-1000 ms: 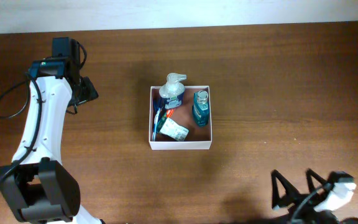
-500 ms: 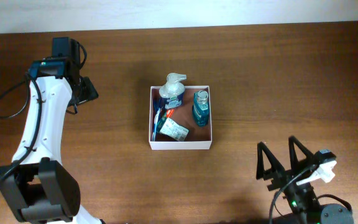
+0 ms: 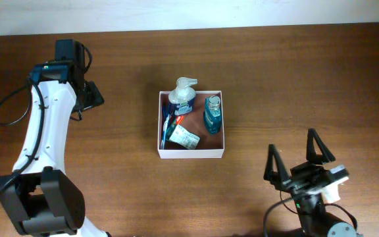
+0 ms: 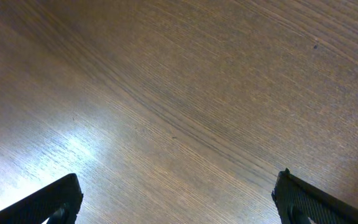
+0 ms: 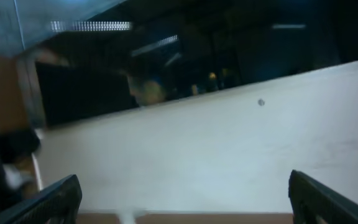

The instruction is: Pack container

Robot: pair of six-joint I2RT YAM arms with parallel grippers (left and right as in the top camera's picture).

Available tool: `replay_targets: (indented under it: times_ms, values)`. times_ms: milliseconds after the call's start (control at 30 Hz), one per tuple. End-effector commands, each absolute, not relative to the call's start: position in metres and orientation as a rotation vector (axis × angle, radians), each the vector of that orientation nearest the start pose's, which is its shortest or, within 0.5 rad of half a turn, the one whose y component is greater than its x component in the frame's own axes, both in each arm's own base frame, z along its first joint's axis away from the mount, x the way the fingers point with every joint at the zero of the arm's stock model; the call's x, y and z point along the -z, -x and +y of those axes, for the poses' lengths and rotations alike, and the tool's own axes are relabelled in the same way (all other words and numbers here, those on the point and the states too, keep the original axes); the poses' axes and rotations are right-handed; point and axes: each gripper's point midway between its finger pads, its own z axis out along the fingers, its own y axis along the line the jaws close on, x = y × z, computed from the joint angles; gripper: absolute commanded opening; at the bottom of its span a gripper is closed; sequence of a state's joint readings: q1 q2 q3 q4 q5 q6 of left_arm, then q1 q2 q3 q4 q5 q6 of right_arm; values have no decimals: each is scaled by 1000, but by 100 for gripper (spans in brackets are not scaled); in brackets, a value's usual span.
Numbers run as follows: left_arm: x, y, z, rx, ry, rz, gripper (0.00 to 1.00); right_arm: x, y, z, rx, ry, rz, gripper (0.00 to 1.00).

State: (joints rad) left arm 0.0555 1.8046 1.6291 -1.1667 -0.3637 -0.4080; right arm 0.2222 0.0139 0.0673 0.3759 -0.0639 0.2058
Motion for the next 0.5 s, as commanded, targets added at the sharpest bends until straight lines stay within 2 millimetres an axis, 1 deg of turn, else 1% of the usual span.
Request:
replay_targets:
  times_ms: [0, 67, 300, 367, 467]
  values:
    - [-162, -383, 82, -449, 699, 2723, 100, -274, -217, 65, -254, 224, 1159, 98]
    - [-162, -383, 82, -449, 699, 2723, 99, -264, -220, 65, -222, 261, 1176, 98]
    - [-162, -383, 82, -449, 699, 2723, 99, -220, -236, 53, -174, 225, 1370, 98]
    - [-162, -383, 82, -449, 699, 2723, 99, -207, -239, 52, -165, 227, 1424, 98]
    - [-162, -383, 82, -449, 699, 2723, 99, -193, -240, 52, -130, 266, 1476, 98]
